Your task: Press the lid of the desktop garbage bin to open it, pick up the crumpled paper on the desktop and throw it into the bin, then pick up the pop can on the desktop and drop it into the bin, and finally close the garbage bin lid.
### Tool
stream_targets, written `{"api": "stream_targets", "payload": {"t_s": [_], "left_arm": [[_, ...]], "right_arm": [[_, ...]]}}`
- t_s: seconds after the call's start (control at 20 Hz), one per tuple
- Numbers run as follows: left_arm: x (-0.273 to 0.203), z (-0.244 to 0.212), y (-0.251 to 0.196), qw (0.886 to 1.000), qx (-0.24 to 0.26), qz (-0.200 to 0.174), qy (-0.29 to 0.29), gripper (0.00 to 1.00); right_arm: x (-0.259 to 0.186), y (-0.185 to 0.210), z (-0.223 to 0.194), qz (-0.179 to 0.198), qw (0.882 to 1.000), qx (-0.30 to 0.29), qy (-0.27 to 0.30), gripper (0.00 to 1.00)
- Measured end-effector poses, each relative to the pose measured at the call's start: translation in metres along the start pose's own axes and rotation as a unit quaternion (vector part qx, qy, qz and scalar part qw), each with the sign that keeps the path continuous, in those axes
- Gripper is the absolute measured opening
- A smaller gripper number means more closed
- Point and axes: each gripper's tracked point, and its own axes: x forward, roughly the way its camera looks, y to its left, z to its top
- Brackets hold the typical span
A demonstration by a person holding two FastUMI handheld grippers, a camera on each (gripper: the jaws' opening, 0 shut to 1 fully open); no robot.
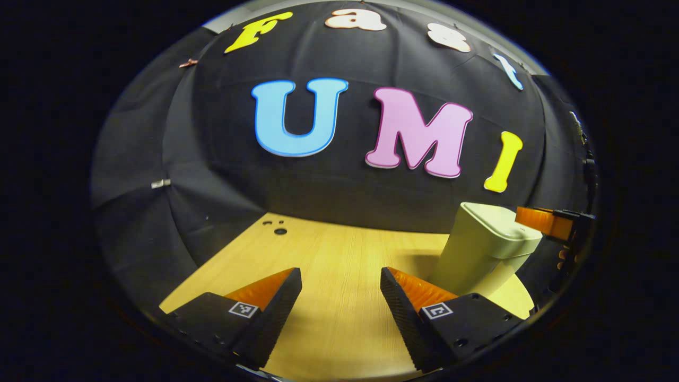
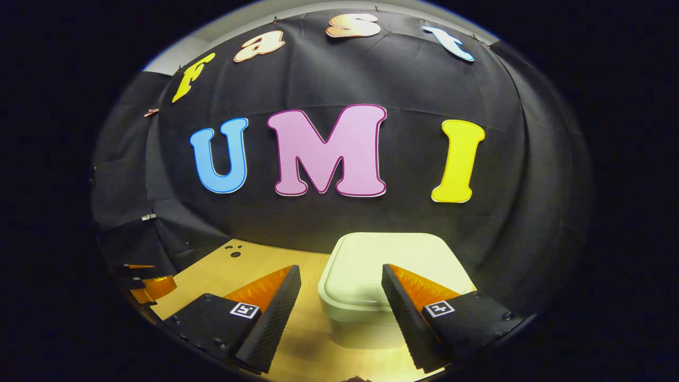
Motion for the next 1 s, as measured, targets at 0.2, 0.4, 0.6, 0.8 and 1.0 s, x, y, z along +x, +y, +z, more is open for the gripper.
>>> {"api": "stream_targets", "payload": {"t_s": [0.2,0.4,0.6,0.8,1.0], "left_arm": [[-0.019,0.031,0.008,0.998,0.018,-0.029,-0.051,0.96],[-0.042,0.025,0.024,0.997,0.024,-0.033,-0.067,0.96],[-0.059,-0.001,0.034,0.997,0.004,-0.050,-0.054,0.96],[-0.065,-0.012,0.049,0.998,0.007,-0.052,-0.046,0.96],[-0.070,-0.020,0.052,0.997,0.019,-0.062,-0.041,0.96]], "right_arm": [[-0.020,0.031,0.001,-0.012,1.000,-0.004,-0.012,0.96],[-0.042,0.066,-0.010,-0.007,1.000,-0.001,-0.013,0.96],[-0.060,0.088,-0.032,-0.008,1.000,0.000,-0.003,0.96],[-0.072,0.096,-0.045,-0.017,1.000,-0.001,0.001,0.96],[-0.084,0.096,-0.055,-0.031,0.999,0.000,0.007,0.96]]}}
